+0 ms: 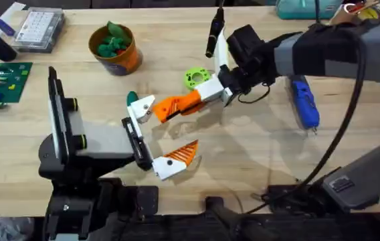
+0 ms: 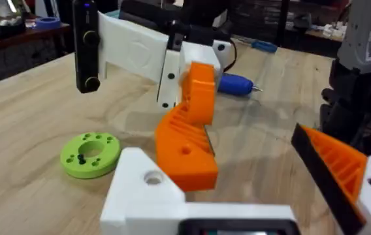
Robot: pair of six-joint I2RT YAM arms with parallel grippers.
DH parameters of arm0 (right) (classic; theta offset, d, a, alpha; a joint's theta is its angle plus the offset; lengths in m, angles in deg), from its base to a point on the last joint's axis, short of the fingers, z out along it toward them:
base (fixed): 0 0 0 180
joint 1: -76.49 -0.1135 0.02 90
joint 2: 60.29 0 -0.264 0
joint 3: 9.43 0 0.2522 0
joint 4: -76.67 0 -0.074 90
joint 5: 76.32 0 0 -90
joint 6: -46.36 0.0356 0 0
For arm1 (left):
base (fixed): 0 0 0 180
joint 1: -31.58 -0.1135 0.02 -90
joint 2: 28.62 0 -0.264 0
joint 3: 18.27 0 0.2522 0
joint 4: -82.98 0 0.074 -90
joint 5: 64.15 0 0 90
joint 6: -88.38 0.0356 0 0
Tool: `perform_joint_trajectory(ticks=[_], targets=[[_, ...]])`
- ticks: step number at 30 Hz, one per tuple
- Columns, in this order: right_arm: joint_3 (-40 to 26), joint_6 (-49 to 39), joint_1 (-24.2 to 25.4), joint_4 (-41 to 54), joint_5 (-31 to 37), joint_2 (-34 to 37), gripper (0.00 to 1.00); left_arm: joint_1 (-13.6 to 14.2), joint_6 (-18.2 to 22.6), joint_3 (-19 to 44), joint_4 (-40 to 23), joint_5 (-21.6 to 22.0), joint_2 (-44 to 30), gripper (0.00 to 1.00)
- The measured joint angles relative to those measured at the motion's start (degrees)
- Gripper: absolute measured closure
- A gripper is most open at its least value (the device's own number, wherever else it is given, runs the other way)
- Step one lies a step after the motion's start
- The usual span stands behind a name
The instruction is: Pick up the gripper from the table and insert it into the empty holder that is missing its gripper. Then pick up a screw, insert it into the mounting hole, and use the screwdriver to tighten it. Finally, clean up the table by picking up the vegetable and placing it into the bucket.
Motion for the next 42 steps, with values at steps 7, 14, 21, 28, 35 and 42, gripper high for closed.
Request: perform_joint_trajectory(ticks=[7,14,21,28,35,42], targets=[[0.0,1.4,-0.3,-0.9,0.0,0.0,0.985,0.0,0.0,0.0,0.0,0.0,0.0,0.013],[-0.2,8.1,-0.3,-8.5,0.1,0.0,0.985,0.0,0.0,0.0,0.0,0.0,0.0,0.013],[-0.2,10.3,-0.3,-8.8,0.4,0.0,0.985,0.0,0.0,0.0,0.0,0.0,0.0,0.013],[-0.3,10.6,-1.4,-7.9,2.0,0.0,0.985,0.0,-0.4,0.0,0.0,0.0,0.0,0.013],[-0.7,11.1,-2.3,-7.2,3.2,0.0,0.985,-0.3,-1.1,0.0,0.0,0.4,0.0,0.013],[-0.4,12.4,-2.4,-6.7,4.1,-0.4,0.985,-0.3,-1.5,0.0,0.0,0.4,0.0,0.013]])
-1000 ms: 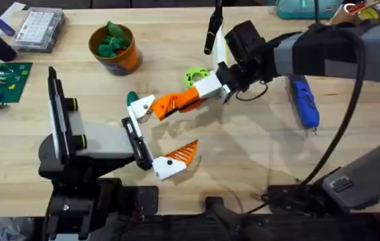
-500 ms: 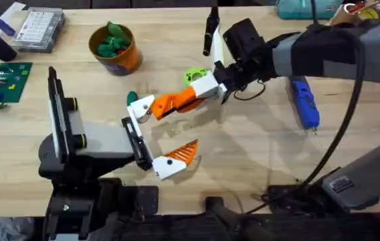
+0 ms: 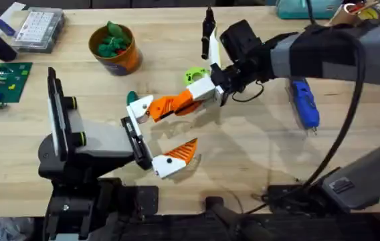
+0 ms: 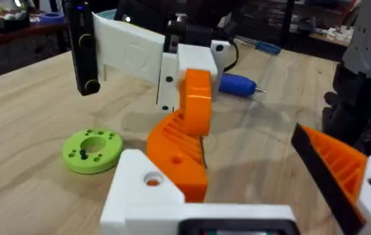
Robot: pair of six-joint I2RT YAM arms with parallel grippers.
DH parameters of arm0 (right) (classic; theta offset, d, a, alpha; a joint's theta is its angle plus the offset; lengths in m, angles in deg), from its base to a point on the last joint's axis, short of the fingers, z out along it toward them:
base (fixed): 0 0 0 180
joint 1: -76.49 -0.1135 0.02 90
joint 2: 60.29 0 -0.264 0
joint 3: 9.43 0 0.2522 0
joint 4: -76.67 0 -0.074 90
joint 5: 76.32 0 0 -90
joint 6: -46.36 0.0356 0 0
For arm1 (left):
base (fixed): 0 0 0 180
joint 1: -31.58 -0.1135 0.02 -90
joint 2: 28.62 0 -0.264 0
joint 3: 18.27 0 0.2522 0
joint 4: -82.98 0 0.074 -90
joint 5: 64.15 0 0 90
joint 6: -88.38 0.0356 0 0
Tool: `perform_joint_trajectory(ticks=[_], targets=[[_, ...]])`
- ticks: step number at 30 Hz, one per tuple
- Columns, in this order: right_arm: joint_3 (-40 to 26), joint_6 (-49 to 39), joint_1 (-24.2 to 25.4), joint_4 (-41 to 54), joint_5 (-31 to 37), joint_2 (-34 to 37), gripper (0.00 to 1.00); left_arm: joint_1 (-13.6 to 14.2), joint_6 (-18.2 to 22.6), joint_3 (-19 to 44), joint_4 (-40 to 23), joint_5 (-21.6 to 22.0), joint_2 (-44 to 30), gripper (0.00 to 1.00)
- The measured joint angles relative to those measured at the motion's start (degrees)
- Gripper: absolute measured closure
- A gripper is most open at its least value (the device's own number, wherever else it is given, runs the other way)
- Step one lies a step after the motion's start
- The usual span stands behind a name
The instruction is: Pick up the gripper from the table and insert it into the empty holder that is missing its gripper. Then pick up a screw, insert it into the mounting hole, and use the screwdriver to tighten it. Finally, clean up the table by picking up the vegetable and placing it into the bucket.
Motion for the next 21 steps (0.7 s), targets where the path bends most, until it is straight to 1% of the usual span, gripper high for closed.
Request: perform_joint_trajectory(ticks=[3,6,7,8,14,21], targets=[[0.4,2.3,-0.1,-2.7,1.0,-0.8,0.985,0.0,-0.1,0.0,0.0,0.2,0.0,0.013],[0.8,5.9,-0.7,-9.1,2.2,-1.3,0.985,-0.3,0.0,0.0,0.3,1.7,0.0,0.013],[0.8,8.2,-1.2,-12.3,2.9,-1.3,0.985,-0.6,0.0,-0.1,0.5,2.8,0.0,0.013],[0.8,9.3,-1.5,-13.3,3.3,-1.3,0.985,-0.8,-0.1,-0.1,0.5,3.2,0.0,0.013],[0.8,14.5,-2.3,-15.3,4.6,-1.3,0.984,-1.2,-0.3,-0.1,0.7,4.5,0.0,0.013],[0.8,15.7,-2.4,-16.4,4.9,-1.2,0.984,-1.2,-0.7,-0.1,0.6,4.6,0.0,0.013]])
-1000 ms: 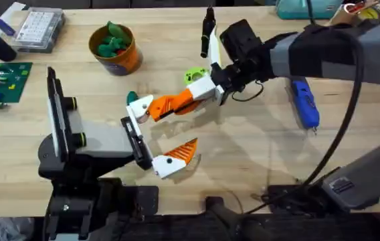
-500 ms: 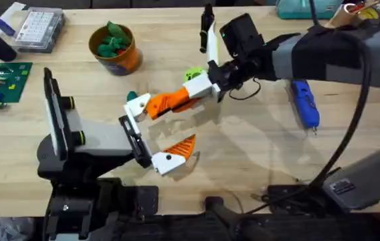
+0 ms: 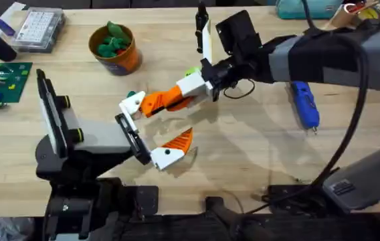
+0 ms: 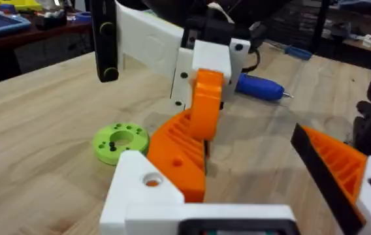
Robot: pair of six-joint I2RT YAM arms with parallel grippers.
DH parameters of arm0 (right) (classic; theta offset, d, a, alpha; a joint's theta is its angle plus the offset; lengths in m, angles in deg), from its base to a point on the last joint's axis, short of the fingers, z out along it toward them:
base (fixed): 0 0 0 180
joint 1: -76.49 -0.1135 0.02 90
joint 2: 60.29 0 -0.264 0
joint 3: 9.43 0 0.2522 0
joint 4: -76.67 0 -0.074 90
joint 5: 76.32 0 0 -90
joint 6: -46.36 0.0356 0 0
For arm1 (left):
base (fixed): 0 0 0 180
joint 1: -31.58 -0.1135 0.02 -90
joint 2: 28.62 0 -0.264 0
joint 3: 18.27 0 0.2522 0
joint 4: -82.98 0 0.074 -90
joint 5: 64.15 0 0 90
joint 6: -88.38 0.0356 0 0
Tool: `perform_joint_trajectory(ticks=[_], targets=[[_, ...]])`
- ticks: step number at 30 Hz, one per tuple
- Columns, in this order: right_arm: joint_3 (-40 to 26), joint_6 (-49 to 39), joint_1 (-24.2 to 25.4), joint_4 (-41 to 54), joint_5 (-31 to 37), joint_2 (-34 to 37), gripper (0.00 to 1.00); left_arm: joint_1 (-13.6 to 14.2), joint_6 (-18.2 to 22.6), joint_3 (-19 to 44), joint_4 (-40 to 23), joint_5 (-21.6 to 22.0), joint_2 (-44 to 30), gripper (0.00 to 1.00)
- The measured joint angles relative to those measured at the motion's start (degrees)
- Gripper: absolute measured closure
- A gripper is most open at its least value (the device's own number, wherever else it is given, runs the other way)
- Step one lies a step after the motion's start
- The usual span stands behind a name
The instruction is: Pick up the gripper from the table and insert it into the empty holder that is missing its gripper. Then pick up a screw, insert it into the mounting hole, and use the screwdriver to tighten it. Finally, clean up the table by picking up the vegetable and placing it into the bucket.
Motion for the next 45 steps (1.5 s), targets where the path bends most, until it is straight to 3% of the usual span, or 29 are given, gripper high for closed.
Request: perform_joint_trajectory(ticks=[3,9,24,33,38,45], targets=[[0.0,-0.7,-0.1,-3.5,-1.0,1.3,0.984,-0.1,0.0,0.0,0.1,0.4,0.0,0.013],[0.0,2.4,-1.5,-12.3,-6.3,5.6,0.984,0.7,0.0,0.1,-0.5,-2.9,0.0,0.013],[0.0,10.9,-1.5,-13.6,-6.0,5.9,0.984,0.7,-0.3,0.1,-0.5,-2.9,0.0,0.013],[-0.1,16.1,-1.9,-14.1,-2.5,5.6,0.984,0.5,-1.5,0.1,-0.4,-1.8,-0.7,0.013],[2.0,17.5,-2.6,-15.5,2.4,2.0,0.984,0.3,-1.5,0.1,-0.3,-1.6,-0.7,0.013],[8.9,22.5,-3.9,-29.6,9.3,-1.6,0.984,0.2,-1.4,0.1,-0.3,-1.1,-0.7,0.013]])
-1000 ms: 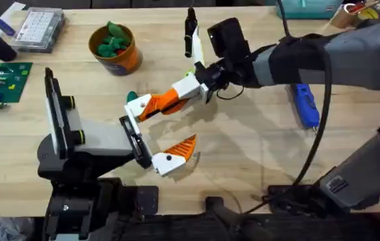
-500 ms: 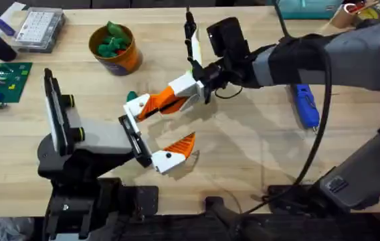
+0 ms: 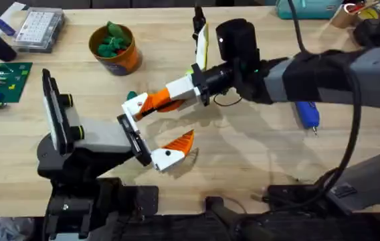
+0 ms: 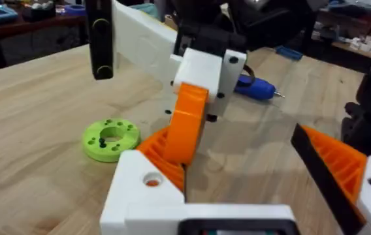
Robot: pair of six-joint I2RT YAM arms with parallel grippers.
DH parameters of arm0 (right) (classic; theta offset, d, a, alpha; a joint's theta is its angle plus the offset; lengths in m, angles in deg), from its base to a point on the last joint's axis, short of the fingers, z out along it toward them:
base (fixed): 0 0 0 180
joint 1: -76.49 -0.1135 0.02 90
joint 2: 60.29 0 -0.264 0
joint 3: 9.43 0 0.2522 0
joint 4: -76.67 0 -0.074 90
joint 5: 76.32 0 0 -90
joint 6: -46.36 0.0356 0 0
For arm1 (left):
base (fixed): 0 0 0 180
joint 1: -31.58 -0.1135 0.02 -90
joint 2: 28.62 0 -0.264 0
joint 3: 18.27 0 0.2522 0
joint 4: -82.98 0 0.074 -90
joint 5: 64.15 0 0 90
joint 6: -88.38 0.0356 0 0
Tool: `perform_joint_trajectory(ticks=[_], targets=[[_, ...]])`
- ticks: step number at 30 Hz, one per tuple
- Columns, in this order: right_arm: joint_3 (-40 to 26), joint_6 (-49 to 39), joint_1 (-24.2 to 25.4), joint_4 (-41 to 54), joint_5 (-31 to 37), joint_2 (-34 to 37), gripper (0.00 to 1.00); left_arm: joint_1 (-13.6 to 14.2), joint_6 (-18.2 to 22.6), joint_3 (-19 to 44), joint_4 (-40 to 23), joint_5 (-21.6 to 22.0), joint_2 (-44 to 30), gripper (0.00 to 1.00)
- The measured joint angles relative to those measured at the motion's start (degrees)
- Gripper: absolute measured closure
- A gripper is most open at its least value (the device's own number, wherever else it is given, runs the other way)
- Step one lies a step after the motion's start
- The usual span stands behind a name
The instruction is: Pick up the gripper from the table and insert it into the empty holder that is missing its gripper. Then pick up a screw, insert it into the mounting hole, and use the screwdriver to tighten it. Finally, clean up the table by picking up the vegetable and placing it into the bucket.
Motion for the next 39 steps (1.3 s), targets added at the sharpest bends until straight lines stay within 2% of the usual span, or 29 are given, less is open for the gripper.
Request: perform_joint_trajectory(ticks=[4,13,39], targets=[[1.5,2.6,-0.6,-3.7,2.6,-0.4,0.984,-0.1,-0.3,0.0,0.1,0.6,0.0,0.013],[1.6,3.7,-1.1,-4.2,4.6,-0.6,0.984,-0.3,-1.0,-0.1,0.2,1.0,0.0,0.013],[1.6,1.2,-1.1,-4.4,3.3,0.3,0.992,-0.3,-1.6,-0.1,0.1,0.8,-0.1,0.013]])
